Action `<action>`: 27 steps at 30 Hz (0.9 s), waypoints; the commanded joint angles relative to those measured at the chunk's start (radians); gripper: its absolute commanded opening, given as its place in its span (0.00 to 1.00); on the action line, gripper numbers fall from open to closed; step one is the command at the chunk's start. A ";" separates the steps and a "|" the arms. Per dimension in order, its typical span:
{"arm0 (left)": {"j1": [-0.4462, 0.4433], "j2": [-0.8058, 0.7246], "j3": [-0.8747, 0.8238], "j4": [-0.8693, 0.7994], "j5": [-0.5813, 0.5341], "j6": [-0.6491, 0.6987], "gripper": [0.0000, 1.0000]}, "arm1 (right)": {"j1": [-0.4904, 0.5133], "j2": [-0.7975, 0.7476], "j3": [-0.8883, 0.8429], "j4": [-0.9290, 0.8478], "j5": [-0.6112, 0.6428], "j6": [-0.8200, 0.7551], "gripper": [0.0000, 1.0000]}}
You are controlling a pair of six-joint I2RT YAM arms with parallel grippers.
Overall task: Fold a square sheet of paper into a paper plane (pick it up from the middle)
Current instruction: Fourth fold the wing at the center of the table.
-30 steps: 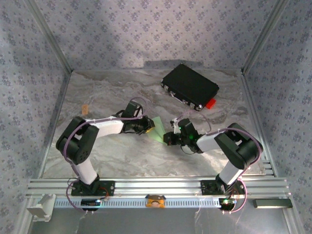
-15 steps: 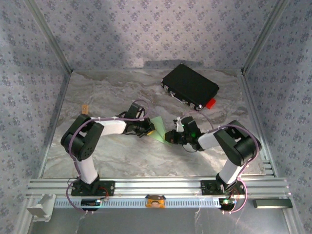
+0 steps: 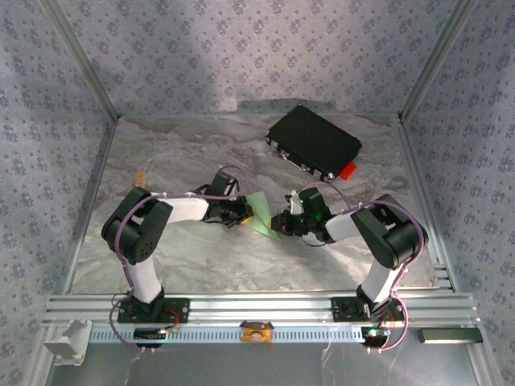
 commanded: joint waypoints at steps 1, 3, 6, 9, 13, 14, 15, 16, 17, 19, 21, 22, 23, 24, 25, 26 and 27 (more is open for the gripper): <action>0.004 0.017 0.001 -0.039 -0.022 0.027 0.09 | -0.009 0.021 0.013 -0.019 -0.032 0.029 0.02; 0.005 0.022 0.000 -0.039 -0.021 0.027 0.09 | -0.012 0.027 0.006 0.003 -0.035 0.041 0.02; 0.004 0.027 0.001 -0.039 -0.020 0.027 0.09 | -0.021 0.027 -0.001 0.027 -0.044 0.058 0.02; 0.004 0.026 0.002 -0.043 -0.024 0.030 0.09 | -0.028 0.028 -0.004 0.028 -0.049 0.064 0.02; 0.005 0.024 0.002 -0.048 -0.029 0.033 0.09 | -0.033 0.029 -0.009 0.036 -0.051 0.070 0.02; 0.004 0.024 0.003 -0.049 -0.028 0.034 0.09 | -0.033 0.030 -0.008 0.036 -0.051 0.071 0.02; 0.005 0.024 0.004 -0.051 -0.028 0.036 0.09 | -0.033 0.032 -0.007 0.034 -0.051 0.073 0.02; 0.005 0.024 0.008 -0.054 -0.029 0.038 0.09 | -0.034 0.040 -0.006 0.034 -0.054 0.075 0.02; 0.005 0.022 0.010 -0.057 -0.030 0.040 0.09 | -0.035 0.047 -0.005 0.031 -0.057 0.080 0.02; 0.005 0.019 0.009 -0.056 -0.030 0.041 0.09 | -0.036 0.063 -0.003 0.032 -0.058 0.087 0.02; 0.004 0.008 0.008 -0.047 -0.027 0.046 0.09 | -0.039 0.078 0.001 0.027 -0.063 0.091 0.02; 0.005 0.001 0.010 -0.047 -0.027 0.048 0.10 | -0.040 0.084 0.004 0.021 -0.067 0.092 0.02; 0.004 -0.010 0.014 -0.048 -0.026 0.055 0.10 | -0.041 0.089 0.003 0.027 -0.069 0.096 0.01; 0.005 -0.021 0.019 -0.049 -0.026 0.063 0.10 | -0.042 0.092 0.003 0.029 -0.071 0.100 0.01; 0.004 -0.033 0.021 -0.049 -0.025 0.065 0.11 | -0.045 0.094 0.003 0.029 -0.074 0.103 0.01; 0.004 -0.047 0.023 -0.050 -0.027 0.069 0.11 | -0.046 0.095 0.004 0.032 -0.077 0.104 0.01; 0.005 -0.060 0.026 -0.046 -0.029 0.072 0.12 | -0.047 0.092 0.004 0.034 -0.080 0.106 0.01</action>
